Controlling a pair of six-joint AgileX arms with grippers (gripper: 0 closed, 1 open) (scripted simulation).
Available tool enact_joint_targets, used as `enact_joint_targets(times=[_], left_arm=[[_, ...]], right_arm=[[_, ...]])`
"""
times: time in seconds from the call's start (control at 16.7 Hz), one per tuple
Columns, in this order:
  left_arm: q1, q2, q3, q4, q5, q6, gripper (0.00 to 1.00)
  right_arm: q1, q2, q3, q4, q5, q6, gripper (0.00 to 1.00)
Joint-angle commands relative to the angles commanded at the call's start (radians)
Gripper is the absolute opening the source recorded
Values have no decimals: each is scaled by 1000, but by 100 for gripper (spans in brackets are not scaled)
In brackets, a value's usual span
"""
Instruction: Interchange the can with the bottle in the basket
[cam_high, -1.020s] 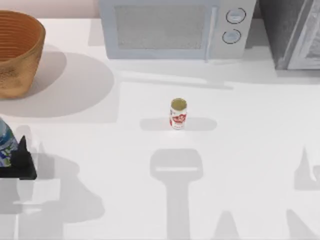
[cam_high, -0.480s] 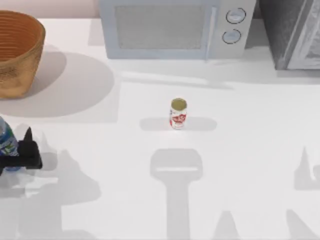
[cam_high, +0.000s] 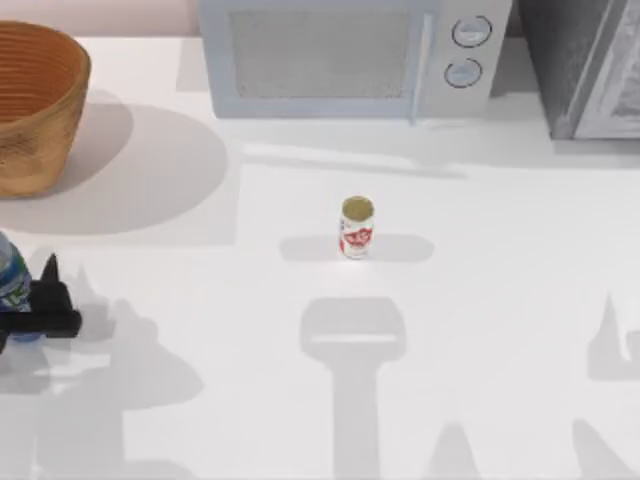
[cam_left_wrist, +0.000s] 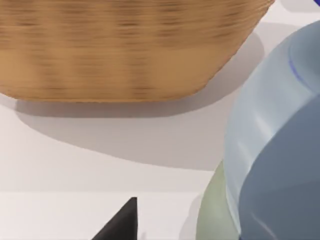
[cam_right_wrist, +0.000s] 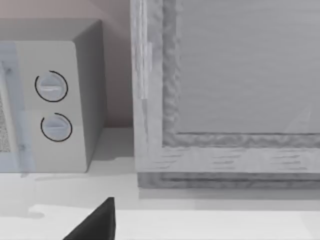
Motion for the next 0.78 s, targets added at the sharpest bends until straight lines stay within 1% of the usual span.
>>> enact_joint_targets(times=[0.54, 0.6, 0.78], left_arm=[[0, 0, 0, 0, 0, 0, 2], [0, 0, 0, 0, 0, 0, 0], [0, 0, 0, 0, 0, 0, 0]], right_arm=[[0, 0, 0, 0, 0, 0, 100], [0, 0, 0, 0, 0, 0, 100], [0, 0, 0, 0, 0, 0, 100]])
